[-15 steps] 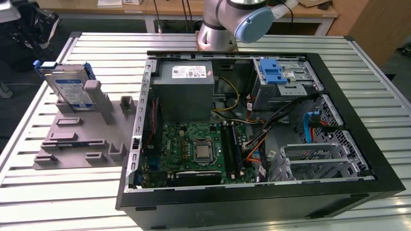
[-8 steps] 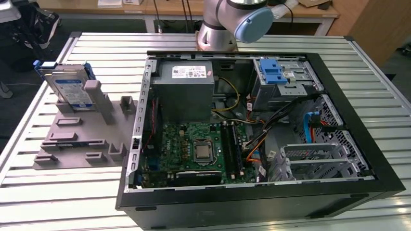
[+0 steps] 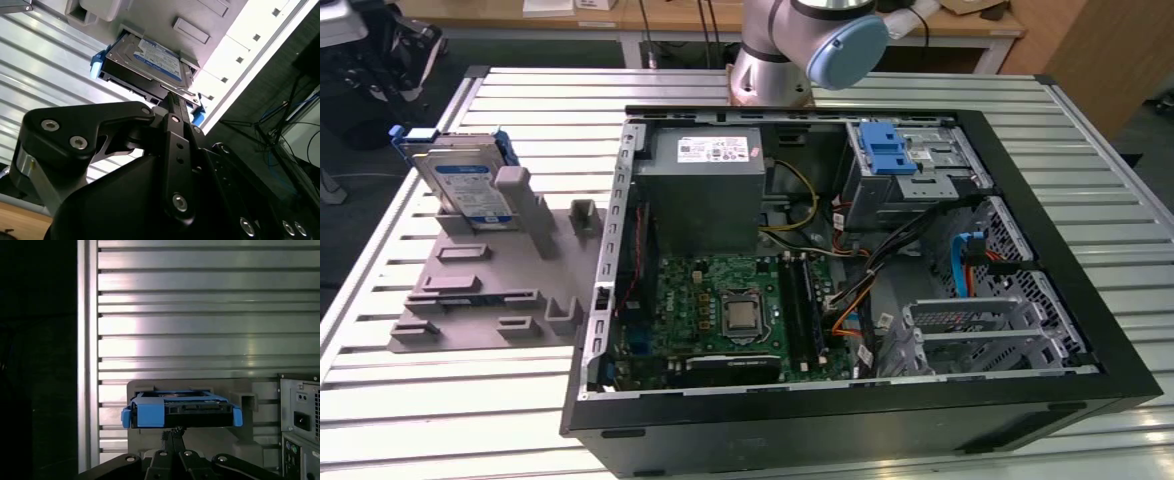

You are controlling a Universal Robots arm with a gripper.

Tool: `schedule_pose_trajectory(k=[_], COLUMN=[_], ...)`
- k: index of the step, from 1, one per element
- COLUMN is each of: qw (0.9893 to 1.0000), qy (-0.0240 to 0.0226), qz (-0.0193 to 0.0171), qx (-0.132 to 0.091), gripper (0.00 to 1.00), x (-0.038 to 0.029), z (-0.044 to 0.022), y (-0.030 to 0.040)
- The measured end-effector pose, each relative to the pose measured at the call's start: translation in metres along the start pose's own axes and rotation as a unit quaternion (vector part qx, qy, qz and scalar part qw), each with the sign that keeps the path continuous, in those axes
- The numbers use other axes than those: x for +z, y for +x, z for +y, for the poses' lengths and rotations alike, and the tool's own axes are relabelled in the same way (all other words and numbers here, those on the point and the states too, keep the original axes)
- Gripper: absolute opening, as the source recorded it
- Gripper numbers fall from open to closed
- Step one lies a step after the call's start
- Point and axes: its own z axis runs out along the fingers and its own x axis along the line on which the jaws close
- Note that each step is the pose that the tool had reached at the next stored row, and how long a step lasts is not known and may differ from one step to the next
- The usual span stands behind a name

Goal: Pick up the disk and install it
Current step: 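Pick up the disk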

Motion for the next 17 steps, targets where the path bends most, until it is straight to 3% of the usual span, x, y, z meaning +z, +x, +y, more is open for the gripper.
schedule_pose_trajectory(k=[5,17], qw=[0.9999,0.9999], qy=[-0.0001,-0.0001], qz=[0.0005,0.0007], qx=[-0.012,-0.017], gripper=[0.11,0.11], x=[0.0000,0.0000], z=[0.0000,0.0000], y=[0.0003,0.0004])
